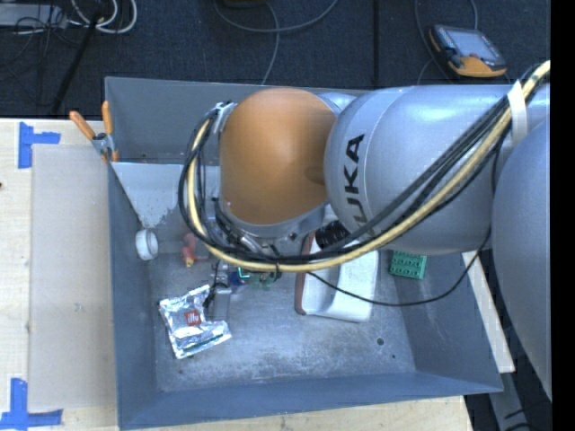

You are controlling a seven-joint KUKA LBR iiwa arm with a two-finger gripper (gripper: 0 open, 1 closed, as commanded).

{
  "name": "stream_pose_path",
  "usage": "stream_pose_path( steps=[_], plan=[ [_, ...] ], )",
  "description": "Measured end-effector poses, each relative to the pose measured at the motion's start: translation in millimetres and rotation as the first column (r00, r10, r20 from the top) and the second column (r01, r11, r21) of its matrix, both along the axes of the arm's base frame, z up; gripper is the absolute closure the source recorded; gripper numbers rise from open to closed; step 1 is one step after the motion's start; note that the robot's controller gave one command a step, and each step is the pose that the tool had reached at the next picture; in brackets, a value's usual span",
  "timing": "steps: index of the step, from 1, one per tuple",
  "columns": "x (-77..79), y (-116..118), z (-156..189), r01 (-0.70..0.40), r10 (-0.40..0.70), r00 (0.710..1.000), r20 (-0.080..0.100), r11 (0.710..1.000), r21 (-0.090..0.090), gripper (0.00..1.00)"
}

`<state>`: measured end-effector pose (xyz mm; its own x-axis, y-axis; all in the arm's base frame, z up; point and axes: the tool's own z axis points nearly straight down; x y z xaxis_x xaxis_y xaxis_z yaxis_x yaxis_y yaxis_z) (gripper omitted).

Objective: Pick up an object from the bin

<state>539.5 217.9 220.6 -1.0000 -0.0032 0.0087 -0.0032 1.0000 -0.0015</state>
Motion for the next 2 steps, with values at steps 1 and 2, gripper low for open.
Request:
stream_pose_path(
  steps=[1, 2],
  plan=[
    [-21.6, 9.6, -154.0, -0.269, 0.269, 0.963, 0.003, 0.963, 0.002, 0.0],
    [-19.9, 9.7, -151.2, -0.266, 0.266, 0.964, 0.007, 0.964, 0.002, 1.0]
  ],
)
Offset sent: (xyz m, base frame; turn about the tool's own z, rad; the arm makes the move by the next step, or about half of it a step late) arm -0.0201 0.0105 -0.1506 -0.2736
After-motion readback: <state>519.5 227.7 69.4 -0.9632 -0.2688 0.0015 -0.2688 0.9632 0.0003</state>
